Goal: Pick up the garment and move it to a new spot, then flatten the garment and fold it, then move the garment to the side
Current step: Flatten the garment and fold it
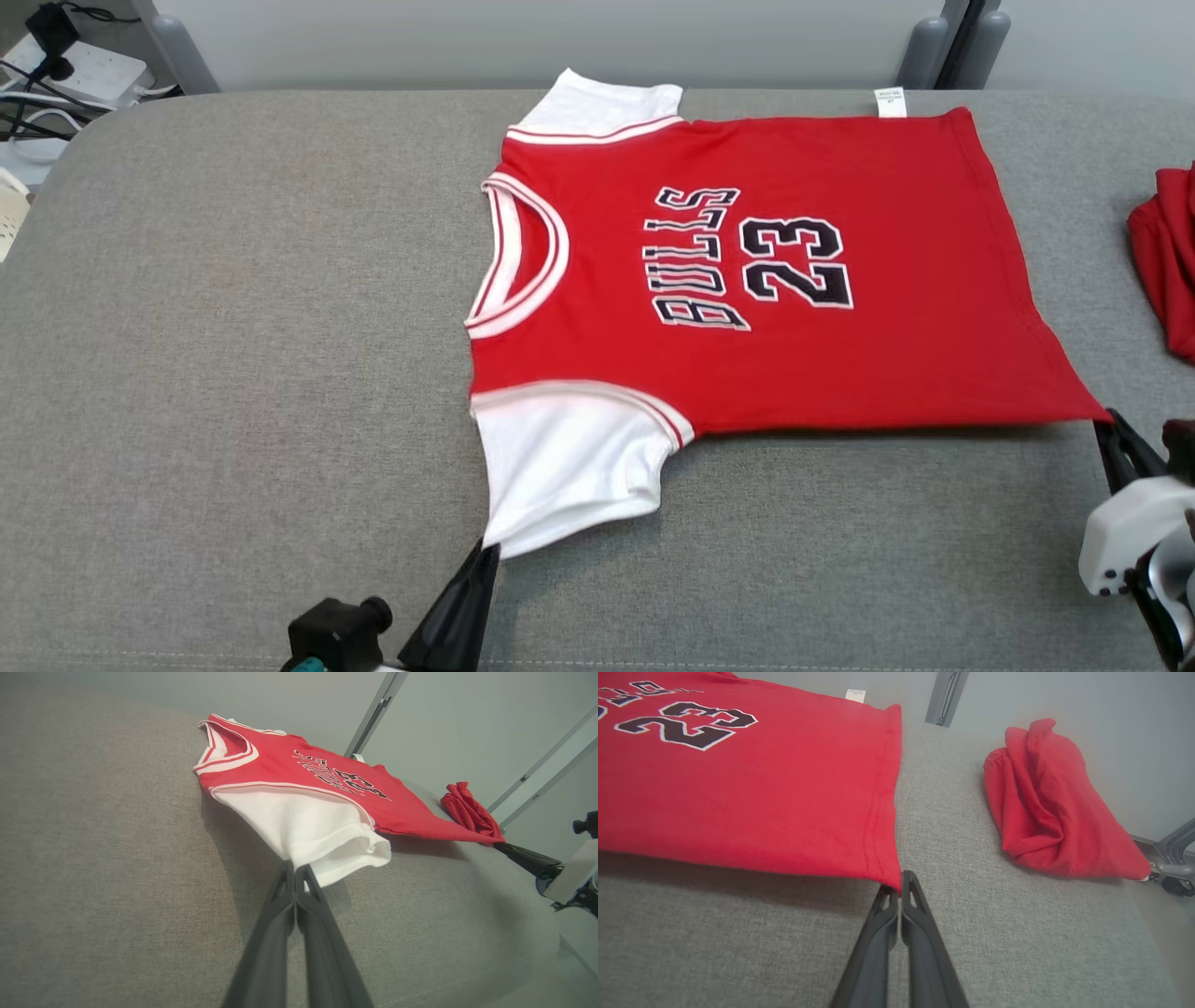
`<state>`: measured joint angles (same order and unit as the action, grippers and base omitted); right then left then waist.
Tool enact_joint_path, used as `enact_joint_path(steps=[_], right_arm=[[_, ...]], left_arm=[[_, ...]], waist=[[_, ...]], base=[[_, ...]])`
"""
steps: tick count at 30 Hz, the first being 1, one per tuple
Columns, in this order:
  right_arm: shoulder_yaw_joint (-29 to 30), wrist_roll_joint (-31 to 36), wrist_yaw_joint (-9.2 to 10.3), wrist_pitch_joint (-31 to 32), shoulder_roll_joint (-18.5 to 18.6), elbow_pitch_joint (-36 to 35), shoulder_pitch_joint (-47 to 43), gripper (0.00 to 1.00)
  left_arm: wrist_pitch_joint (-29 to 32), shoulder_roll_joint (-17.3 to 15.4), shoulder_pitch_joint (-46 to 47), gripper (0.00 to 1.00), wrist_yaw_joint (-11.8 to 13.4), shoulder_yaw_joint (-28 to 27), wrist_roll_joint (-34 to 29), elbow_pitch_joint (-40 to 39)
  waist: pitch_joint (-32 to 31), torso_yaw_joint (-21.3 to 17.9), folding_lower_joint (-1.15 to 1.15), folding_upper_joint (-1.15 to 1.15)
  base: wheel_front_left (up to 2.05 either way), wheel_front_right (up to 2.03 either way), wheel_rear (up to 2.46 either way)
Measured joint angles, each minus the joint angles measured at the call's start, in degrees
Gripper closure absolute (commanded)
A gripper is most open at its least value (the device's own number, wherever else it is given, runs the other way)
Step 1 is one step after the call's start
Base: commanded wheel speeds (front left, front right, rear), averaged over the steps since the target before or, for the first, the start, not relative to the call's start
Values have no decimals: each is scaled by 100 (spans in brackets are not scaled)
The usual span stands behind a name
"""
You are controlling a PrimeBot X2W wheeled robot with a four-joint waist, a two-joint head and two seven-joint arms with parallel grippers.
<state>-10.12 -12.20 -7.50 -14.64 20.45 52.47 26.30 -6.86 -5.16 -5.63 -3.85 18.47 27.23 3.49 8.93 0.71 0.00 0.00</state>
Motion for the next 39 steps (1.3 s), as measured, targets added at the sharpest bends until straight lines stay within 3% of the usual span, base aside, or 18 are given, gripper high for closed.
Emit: enact_joint_path(steps=[8, 14, 16, 24, 25, 26, 27, 29, 30, 31, 32, 36, 39], right_arm=[[-314, -348, -1, 0, 87, -33, -447, 100], [-504, -468, -1, 0, 123, 24, -514, 100], [-581, -493, -1, 0, 147, 46, -516, 100], [-610, -489, -1, 0, 186, 240, -499, 100], [-627, -474, -1, 0, 176, 282, -480, 86], [-661, -431, -1, 0, 171, 337, -456, 86], [-684, -386, -1, 0, 167, 379, -441, 70], [-693, -343, -1, 0, 135, 442, -421, 57], [-693, -332, -1, 0, 123, 463, -421, 41], [-692, -330, -1, 0, 121, 492, -421, 21], [-678, -328, -1, 0, 122, 508, -421, 1], [-459, -275, -1, 0, 172, 456, -420, 0], [-62, -267, -1, 0, 246, 191, -424, 0]], left_arm=[[438, -225, -135, 100, 302, 220, -366, 59], [586, -298, -135, 100, 441, 297, -463, 380], [572, -360, -126, 100, 541, 356, -745, 624], [497, -288, 110, 100, 535, 483, -759, 1382], [543, -288, 197, 100, 514, 525, -784, 1492], [568, -279, 280, 100, 499, 558, -808, 1591], [569, -257, 360, 95, 499, 577, -806, 1684], [632, -197, 491, 63, 493, 625, -805, 1860], [636, -151, 530, 50, 492, 635, -799, 1928], [687, -112, 559, 11, 491, 652, -789, 1991], [727, -90, 580, 0, 489, 668, -784, 2035], [894, -62, 586, 0, 501, 666, -721, 2046], [837, -111, 541, 0, 716, 465, -638, 1828]], waist=[[-49, -19, 0, 0], [-73, -81, 0, 0], [-81, -145, 0, 0], [-2, -192, 0, 0], [-4, -192, 0, 0], [-9, -191, 0, 0], [-13, -189, 1, 0], [-36, -188, 0, 0], [-51, -189, 0, 0], [-68, -190, 0, 0], [-86, -193, 0, 0], [-158, -226, 0, 0], [-232, -247, 0, 0]], base=[[0, 0, 0], [0, 0, 0], [0, 0, 0], [0, 0, 0], [0, 0, 0], [0, 0, 0], [0, 0, 0], [0, 0, 0], [0, 0, 0], [0, 0, 0], [0, 0, 0], [0, 0, 0], [0, 0, 0]])
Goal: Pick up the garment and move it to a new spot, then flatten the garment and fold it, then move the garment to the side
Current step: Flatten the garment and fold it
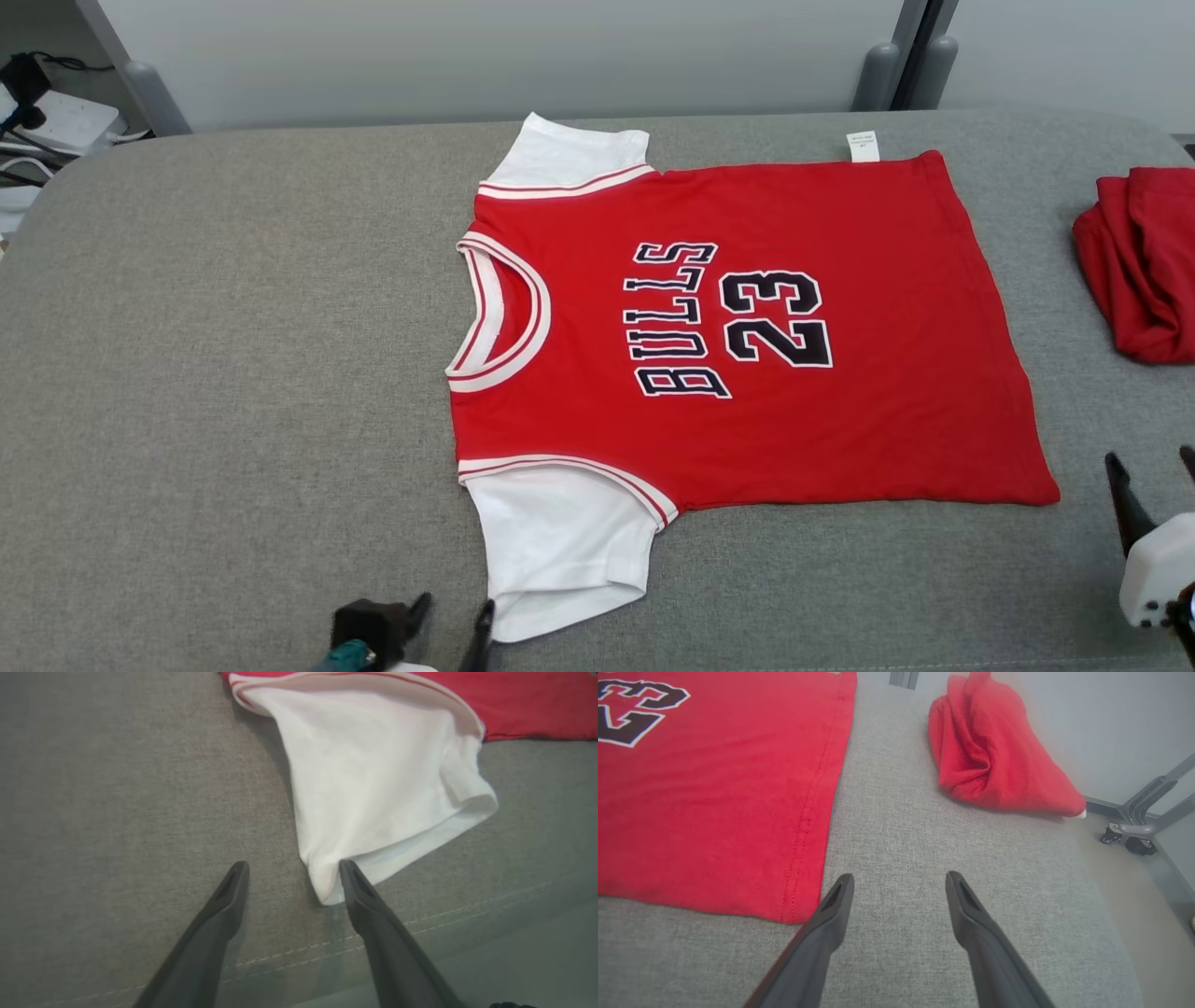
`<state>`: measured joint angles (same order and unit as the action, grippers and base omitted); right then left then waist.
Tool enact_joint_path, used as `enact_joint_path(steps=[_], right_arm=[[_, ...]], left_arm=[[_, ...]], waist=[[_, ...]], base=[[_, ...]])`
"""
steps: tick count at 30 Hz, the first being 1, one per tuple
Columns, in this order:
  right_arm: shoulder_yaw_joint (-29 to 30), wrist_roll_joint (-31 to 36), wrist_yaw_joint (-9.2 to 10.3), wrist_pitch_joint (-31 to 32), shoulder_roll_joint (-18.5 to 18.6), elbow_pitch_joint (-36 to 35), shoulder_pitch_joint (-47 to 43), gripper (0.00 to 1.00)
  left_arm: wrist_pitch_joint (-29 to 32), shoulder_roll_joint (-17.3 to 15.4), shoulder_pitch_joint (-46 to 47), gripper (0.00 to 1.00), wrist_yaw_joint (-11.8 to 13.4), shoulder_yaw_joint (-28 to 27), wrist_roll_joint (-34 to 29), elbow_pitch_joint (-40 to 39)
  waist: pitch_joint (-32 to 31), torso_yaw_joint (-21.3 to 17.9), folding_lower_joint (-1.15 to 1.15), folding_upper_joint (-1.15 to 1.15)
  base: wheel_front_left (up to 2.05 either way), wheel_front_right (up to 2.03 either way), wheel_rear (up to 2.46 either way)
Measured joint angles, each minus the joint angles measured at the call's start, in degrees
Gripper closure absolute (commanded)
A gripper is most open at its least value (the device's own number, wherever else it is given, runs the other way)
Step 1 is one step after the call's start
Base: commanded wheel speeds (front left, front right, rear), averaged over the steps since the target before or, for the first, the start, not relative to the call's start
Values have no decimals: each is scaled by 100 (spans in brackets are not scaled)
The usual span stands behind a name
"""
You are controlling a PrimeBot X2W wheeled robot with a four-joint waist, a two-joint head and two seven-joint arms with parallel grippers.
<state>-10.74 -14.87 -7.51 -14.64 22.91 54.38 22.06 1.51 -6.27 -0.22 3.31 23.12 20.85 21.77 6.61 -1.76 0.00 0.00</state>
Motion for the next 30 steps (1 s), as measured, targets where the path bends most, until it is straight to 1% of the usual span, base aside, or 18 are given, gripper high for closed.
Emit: enact_joint_path(steps=[3, 6, 10, 13, 16, 18, 22, 26, 30], right_arm=[[468, 54, 1, 0, 14, -539, -38, 0], [854, 52, 1, 0, -168, -1109, -220, 0], [993, 19, 1, -1, -549, -1933, -627, 0], [981, 19, 1, 0, -737, -2540, -864, 0], [968, 13, 1, -1, -925, -3129, -1046, 0], [943, -114, 1, 0, -1047, -3463, -1162, 0], [754, -321, 1, 0, -1154, -3876, -1429, 0], [646, -328, 1, -1, -1163, -4156, -1656, 0], [650, -386, 2, 0, -1204, -4409, -1948, 0]], left_arm=[[-305, -56, -133, 0, 226, -376, 145, -466], [-539, -40, -297, 0, 358, -639, 363, -1042], [-953, -9, -332, 0, 602, -910, 370, -1836], [-1270, 55, -331, 0, 683, -1002, 380, -2187], [-1454, 109, -331, 0, 692, -1039, 343, -2305], [-1536, 175, -332, 0, 692, -1061, 342, -2320], [-1592, 241, -348, 0, 675, -1066, 335, -2145], [-1592, 309, -465, 0, 455, -1118, 129, -2112], [-1593, 336, -602, 0, 374, -1266, -108, -2282]], waist=[[-106, -21, 0, 0], [-239, -43, 0, 0], [-425, -81, 0, 0], [-562, -112, 0, 0], [-663, -177, 0, 0], [-715, -217, 0, 0], [-803, -284, 0, 0], [-871, -320, 0, 0], [-932, -316, 0, 0]], base=[[0, 0, 0], [0, 0, 0], [0, 0, 0], [0, 0, 0], [0, 0, 0], [0, 0, 0], [0, 0, 0], [0, 0, 0], [0, 0, 0]])
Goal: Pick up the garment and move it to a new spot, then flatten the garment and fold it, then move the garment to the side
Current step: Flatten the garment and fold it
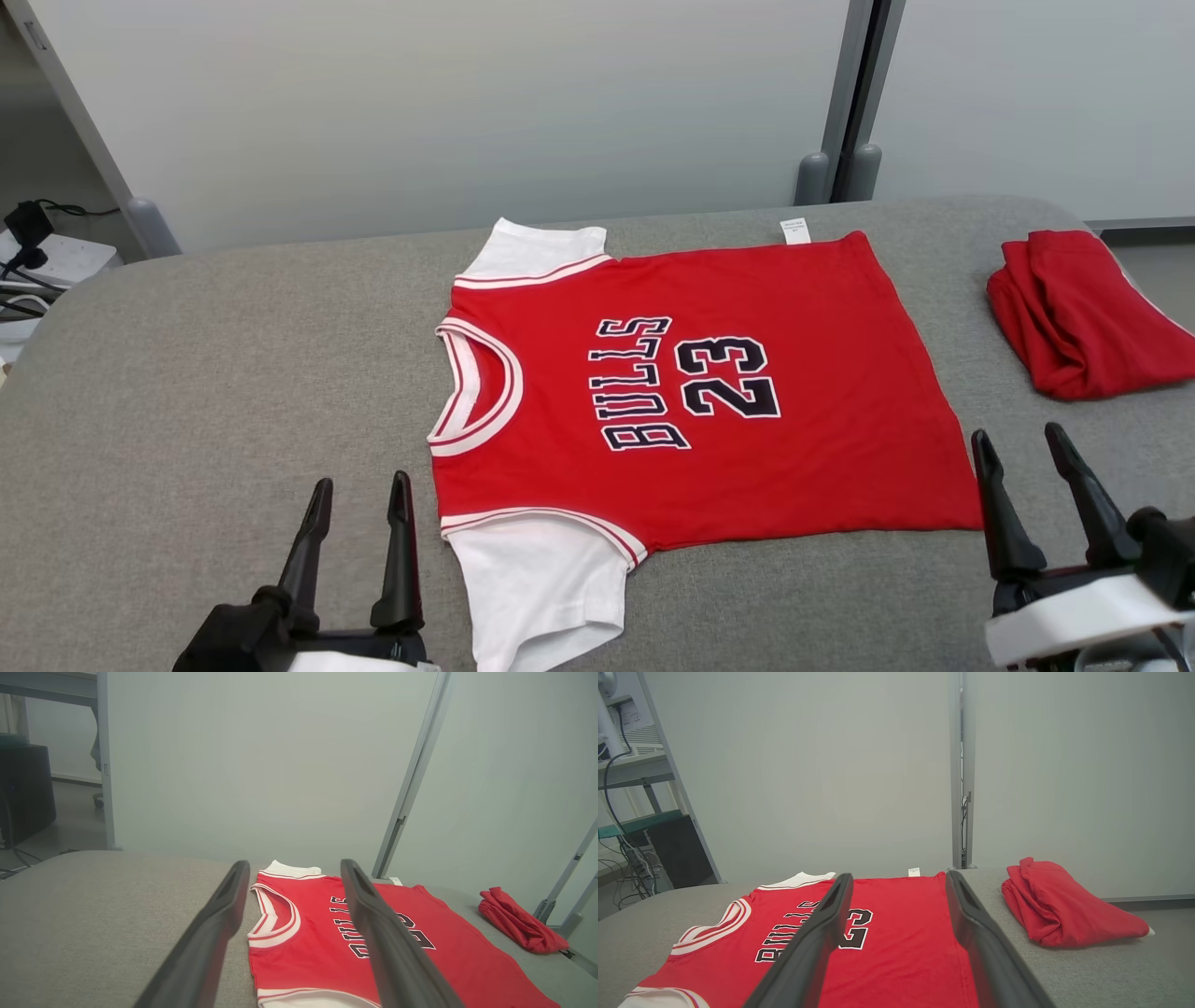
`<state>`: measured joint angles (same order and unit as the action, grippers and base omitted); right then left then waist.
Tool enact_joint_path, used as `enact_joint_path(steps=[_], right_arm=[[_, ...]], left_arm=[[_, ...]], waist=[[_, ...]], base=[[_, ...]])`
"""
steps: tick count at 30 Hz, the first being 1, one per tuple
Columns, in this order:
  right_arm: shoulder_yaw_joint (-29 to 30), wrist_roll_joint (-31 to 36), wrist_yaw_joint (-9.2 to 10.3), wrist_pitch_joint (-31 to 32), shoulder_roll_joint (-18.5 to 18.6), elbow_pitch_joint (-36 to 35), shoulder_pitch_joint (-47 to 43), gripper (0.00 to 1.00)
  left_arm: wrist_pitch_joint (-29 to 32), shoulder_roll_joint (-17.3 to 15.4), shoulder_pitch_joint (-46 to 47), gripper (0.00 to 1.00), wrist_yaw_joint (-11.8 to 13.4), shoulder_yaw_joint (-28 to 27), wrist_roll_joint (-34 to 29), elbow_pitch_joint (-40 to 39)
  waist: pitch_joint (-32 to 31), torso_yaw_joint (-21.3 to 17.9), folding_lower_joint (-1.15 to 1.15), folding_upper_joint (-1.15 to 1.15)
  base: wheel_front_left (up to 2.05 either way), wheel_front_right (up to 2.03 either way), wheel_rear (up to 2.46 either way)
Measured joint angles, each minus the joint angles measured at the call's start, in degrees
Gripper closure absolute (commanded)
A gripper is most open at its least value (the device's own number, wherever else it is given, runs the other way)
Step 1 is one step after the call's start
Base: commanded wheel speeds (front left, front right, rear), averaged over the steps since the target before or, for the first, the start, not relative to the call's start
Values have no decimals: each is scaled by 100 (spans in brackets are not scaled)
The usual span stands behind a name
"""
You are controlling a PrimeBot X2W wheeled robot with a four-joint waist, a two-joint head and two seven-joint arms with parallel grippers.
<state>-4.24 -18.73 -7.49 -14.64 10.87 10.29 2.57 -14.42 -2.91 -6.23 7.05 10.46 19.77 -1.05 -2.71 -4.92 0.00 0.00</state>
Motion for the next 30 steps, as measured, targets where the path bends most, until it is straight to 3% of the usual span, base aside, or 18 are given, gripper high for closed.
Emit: enact_joint_path(steps=[5, 22, 30], right_arm=[[-11, -18, 0, 0, -43, -211, -291, 0], [-40, -101, 0, -1, -80, -386, -589, 0], [-38, -101, 0, -1, -54, -387, -588, 0]], left_arm=[[0, -1, -226, 0, 166, -48, -69, -235], [0, -3, -541, 0, 209, 11, -559, -293], [0, -5, -541, 0, 162, 204, -230, 360]], waist=[[-63, -15, 0, 0], [-190, -52, 0, 0], [-125, -24, 0, 0]], base=[[0, 0, 0], [0, 0, 0], [0, 0, 0]])
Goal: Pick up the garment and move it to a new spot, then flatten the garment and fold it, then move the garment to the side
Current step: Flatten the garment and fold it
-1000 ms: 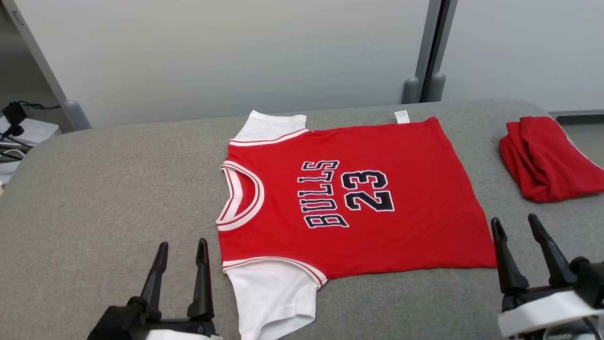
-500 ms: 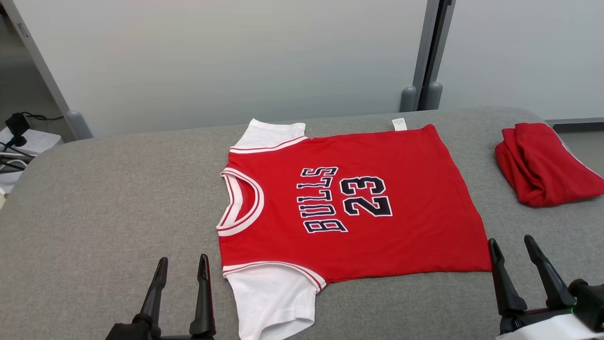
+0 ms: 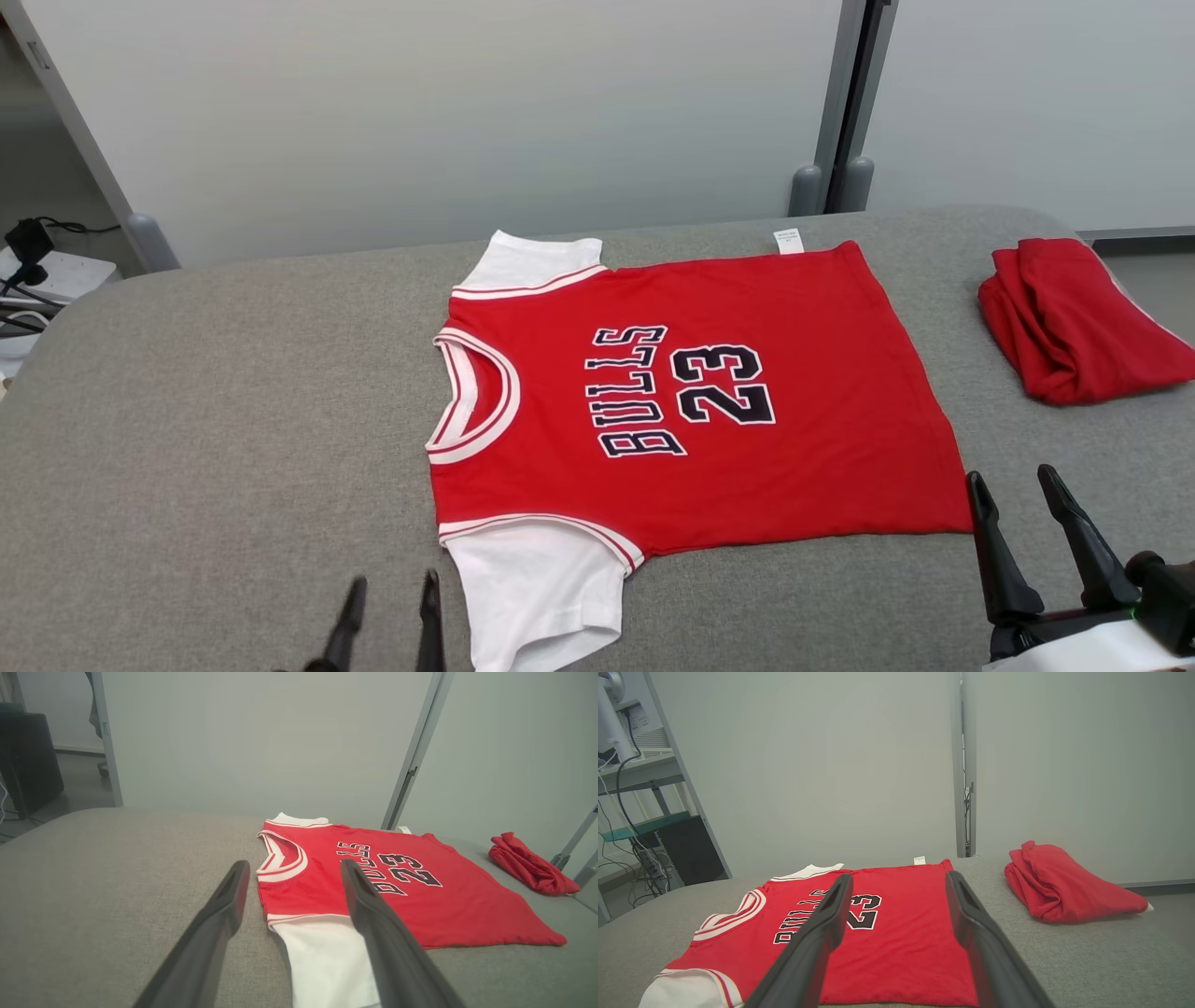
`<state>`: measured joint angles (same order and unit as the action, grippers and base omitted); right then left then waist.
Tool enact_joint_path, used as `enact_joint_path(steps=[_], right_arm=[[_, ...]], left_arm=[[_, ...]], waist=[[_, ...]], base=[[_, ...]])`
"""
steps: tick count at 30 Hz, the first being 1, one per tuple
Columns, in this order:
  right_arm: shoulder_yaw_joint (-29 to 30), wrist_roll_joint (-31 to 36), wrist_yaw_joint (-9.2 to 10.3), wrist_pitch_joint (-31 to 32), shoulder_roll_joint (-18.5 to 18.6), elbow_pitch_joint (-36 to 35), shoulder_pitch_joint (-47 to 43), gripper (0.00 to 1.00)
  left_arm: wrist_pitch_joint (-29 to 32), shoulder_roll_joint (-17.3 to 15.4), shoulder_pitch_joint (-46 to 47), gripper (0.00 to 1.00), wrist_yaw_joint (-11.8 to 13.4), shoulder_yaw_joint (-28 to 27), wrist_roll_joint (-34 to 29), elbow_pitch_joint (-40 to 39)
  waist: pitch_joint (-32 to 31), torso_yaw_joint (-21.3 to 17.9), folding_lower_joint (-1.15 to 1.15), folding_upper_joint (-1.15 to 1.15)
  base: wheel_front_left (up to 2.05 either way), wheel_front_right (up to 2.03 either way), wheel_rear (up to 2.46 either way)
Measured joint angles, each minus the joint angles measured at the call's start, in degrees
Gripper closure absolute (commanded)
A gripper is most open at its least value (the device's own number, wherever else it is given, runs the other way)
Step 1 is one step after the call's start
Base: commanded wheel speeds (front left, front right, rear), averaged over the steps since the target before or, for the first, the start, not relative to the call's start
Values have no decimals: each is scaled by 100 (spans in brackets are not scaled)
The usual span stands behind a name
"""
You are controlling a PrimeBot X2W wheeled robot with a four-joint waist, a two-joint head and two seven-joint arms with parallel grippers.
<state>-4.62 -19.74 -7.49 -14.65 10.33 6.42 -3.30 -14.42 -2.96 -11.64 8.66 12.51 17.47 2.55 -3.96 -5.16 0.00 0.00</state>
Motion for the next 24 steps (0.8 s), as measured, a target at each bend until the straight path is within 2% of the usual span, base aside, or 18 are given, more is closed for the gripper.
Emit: enact_joint_path(steps=[2, 3, 4, 6, 10, 17, 24], right_arm=[[0, 0, 0, 0, 4, -1, 1, 0], [-8, 0, 0, 0, 15, -1, 3, 0], [-8, 0, 0, 0, 15, -1, 3, 0], [-34, -1, 0, 1, 40, -1, 9, 0], [-107, -59, 0, 0, 85, 0, 33, 0], [-136, -59, 0, 0, 122, 1, 92, 0], [-157, -60, 0, 1, 178, -1, 188, 0]], left_arm=[[1, -1, 0, 0, -5, 68, 99, 205], [1, -4, 1, 0, -22, 259, 383, 665], [1, -4, 1, 0, -22, 259, 383, 665], [4, -8, 9, 0, -182, 504, 857, 1051], [283, -3, 203, 0, -131, 915, 1324, 1913], [281, 2, 786, 0, -51, 1267, 2081, 2428], [330, 3, 1193, 0, 44, 1551, 2429, 2942]], waist=[[14, 5, 0, 0], [53, 14, 0, 0], [53, 14, 0, 0], [101, 19, 0, 0], [216, 28, 0, 0], [371, -4, 0, 0], [497, -87, 0, 0]], base=[[0, 0, 0], [0, 0, 0], [0, 0, 0], [0, 0, 0], [0, 0, 0], [0, 0, 0], [0, 0, 0]])
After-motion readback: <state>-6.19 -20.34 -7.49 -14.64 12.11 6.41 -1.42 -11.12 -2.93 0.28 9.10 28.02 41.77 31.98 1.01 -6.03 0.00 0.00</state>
